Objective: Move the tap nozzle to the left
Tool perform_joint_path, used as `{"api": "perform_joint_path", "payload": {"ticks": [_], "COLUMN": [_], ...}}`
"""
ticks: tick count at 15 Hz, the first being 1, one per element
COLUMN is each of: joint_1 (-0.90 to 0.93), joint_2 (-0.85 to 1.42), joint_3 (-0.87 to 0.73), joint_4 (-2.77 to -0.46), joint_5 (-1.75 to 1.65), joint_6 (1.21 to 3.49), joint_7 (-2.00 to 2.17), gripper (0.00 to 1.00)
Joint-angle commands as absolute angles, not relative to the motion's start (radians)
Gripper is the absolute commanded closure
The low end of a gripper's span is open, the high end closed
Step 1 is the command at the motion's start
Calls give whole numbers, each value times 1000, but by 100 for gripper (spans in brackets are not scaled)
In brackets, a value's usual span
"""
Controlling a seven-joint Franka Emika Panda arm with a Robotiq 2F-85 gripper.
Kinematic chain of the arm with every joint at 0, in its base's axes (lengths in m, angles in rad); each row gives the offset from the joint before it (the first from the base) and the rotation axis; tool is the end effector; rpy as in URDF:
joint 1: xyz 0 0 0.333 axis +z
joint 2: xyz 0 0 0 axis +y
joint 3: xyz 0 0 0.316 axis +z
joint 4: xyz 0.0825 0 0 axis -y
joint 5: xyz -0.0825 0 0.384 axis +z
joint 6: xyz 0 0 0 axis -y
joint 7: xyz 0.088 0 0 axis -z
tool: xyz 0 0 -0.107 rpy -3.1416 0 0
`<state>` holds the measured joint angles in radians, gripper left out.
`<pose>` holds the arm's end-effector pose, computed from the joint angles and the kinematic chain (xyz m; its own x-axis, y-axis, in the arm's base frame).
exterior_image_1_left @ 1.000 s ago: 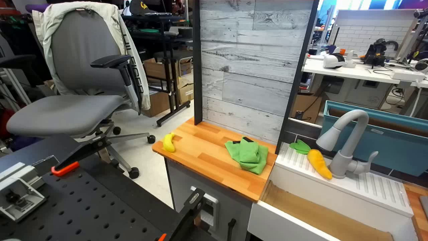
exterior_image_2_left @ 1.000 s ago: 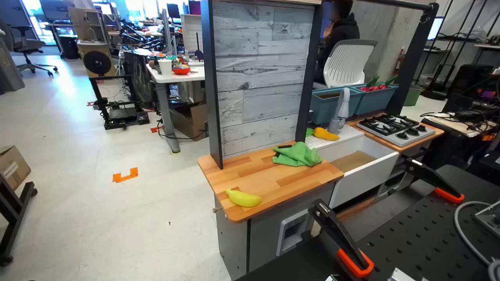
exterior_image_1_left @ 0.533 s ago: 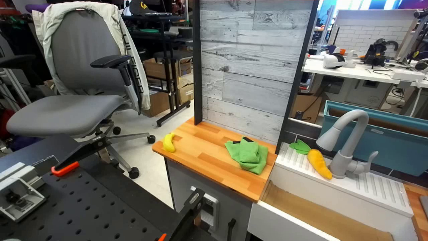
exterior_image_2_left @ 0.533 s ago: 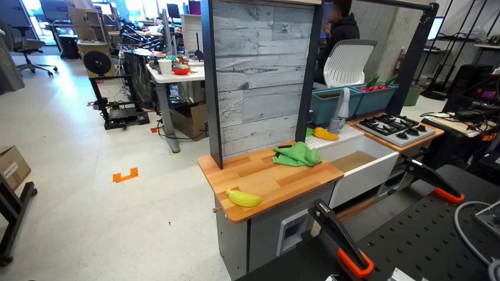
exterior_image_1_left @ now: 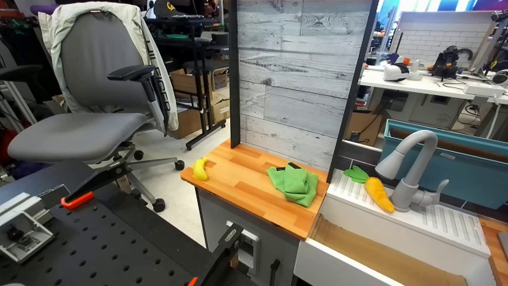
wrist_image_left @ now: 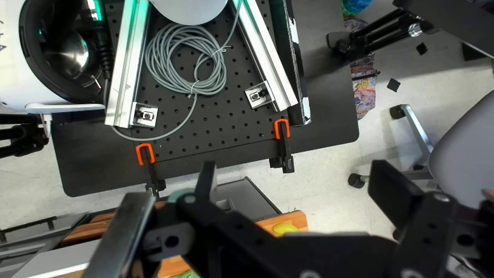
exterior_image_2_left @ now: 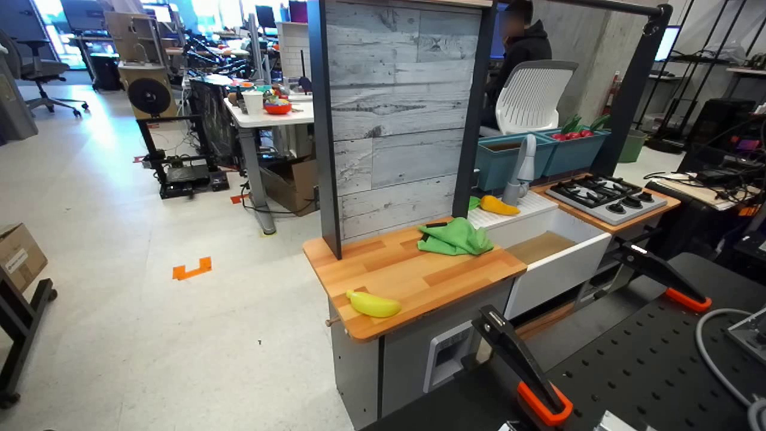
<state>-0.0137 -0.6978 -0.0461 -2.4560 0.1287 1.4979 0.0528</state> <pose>0.3107 -0.0060 0.5127 0.9608 -0.0824 -0.2647 -0.1232 -0.9822 -0.1416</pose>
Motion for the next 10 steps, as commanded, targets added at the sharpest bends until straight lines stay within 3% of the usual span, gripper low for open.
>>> {"api": "perform_joint_path", "payload": {"ticks": [1,10], "joint_1": [-27,-29], "joint_2": [-697,-684], "joint_3": [-36,-39], "joint_4": [-2454,-2451], "joint_5": [133,140], "joint_6": [1495,1500], "joint_7": [46,52], "gripper": [0,0]}}
